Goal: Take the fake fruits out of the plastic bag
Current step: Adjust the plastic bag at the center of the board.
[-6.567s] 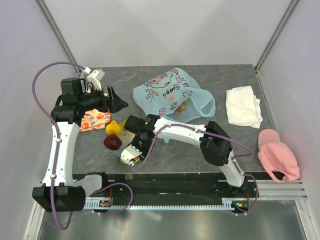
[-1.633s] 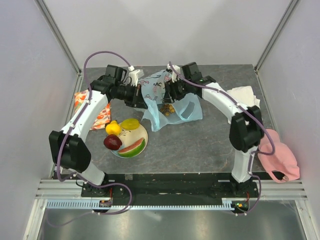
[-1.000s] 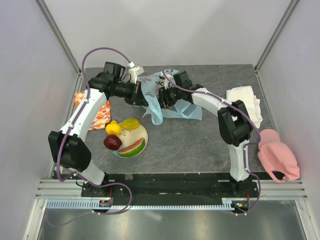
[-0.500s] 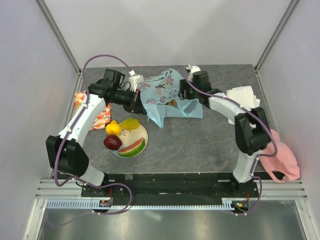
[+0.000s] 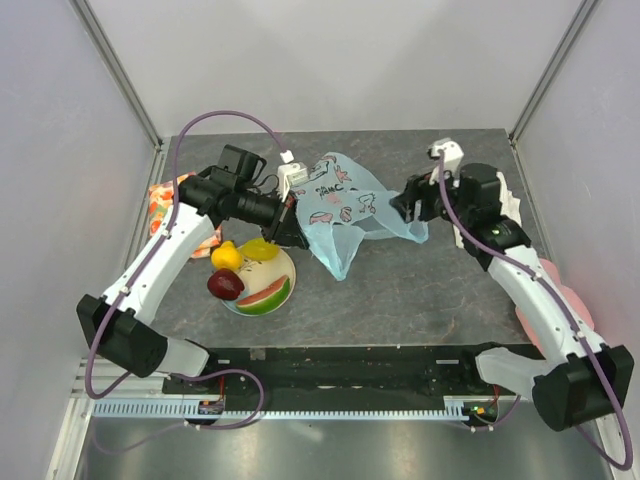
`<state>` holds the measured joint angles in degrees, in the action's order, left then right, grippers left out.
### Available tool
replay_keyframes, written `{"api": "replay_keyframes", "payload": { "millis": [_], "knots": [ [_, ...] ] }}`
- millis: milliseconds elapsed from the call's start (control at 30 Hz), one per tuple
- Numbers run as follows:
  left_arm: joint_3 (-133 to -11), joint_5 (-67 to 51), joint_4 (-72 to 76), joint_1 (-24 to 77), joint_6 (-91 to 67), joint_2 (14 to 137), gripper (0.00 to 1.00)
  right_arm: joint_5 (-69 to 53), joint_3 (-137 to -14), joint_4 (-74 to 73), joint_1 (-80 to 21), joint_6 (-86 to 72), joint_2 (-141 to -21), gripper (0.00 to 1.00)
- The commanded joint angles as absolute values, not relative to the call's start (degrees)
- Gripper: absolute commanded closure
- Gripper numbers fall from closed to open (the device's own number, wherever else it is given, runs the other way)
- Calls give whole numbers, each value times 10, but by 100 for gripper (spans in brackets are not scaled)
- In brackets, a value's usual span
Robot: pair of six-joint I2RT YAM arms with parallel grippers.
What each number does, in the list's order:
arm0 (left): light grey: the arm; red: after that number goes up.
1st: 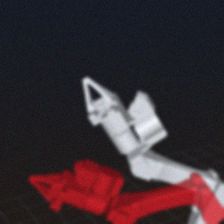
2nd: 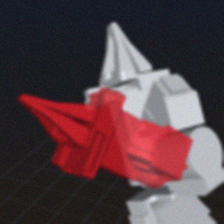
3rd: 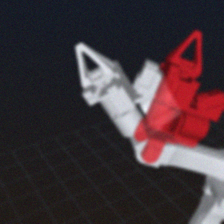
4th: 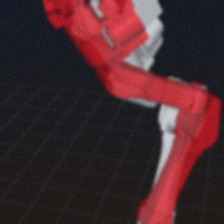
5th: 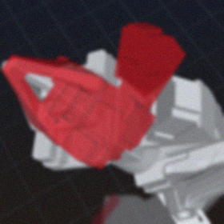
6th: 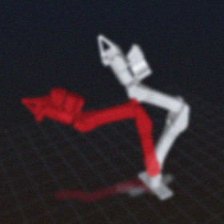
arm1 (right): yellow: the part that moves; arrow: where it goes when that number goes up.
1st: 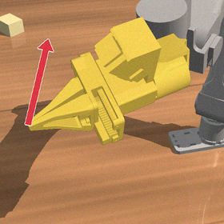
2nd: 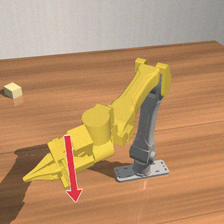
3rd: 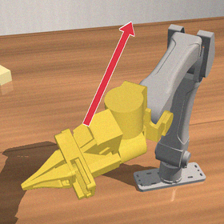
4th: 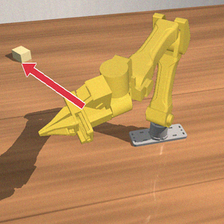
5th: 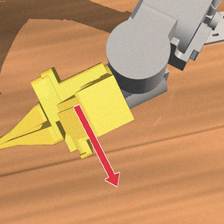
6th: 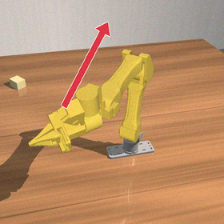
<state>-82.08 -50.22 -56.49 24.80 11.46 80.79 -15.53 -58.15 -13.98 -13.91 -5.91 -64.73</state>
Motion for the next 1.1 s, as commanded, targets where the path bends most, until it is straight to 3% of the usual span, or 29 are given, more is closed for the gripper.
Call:
{"api": "replay_keyframes", "payload": {
  "millis": [0, 67, 200, 600, 833, 867, 967, 1000, 1067],
  "knots": [
    [-835, -510, -579, 244, 154, 806, 98, -214, -577, -151, -174, -24, -707, 26],
    [-820, -498, -577, 243, 153, 807, 98, -197, -589, -177, -174, 12, -744, 16],
    [-807, -476, -572, 241, 160, 807, 98, -153, -663, -300, -175, 82, -826, 13],
    [-821, -460, -563, 228, 163, 834, 98, -157, -673, -384, -178, 184, -897, 14],
    [-841, -454, -562, 228, 169, 859, 98, -164, -671, -315, -189, 183, -943, 16],
    [-844, -454, -562, 228, 168, 860, 98, -148, -677, -313, -192, 178, -954, 19],
    [-848, -450, -558, 228, 168, 862, 98, -92, -679, -283, -191, 163, -967, 41],
    [-850, -447, -557, 228, 169, 864, 98, -77, -676, -258, -192, 163, -958, 54],
    [-853, -445, -554, 228, 170, 868, 98, -62, -666, -237, -192, 164, -949, 68]
  ]
}}
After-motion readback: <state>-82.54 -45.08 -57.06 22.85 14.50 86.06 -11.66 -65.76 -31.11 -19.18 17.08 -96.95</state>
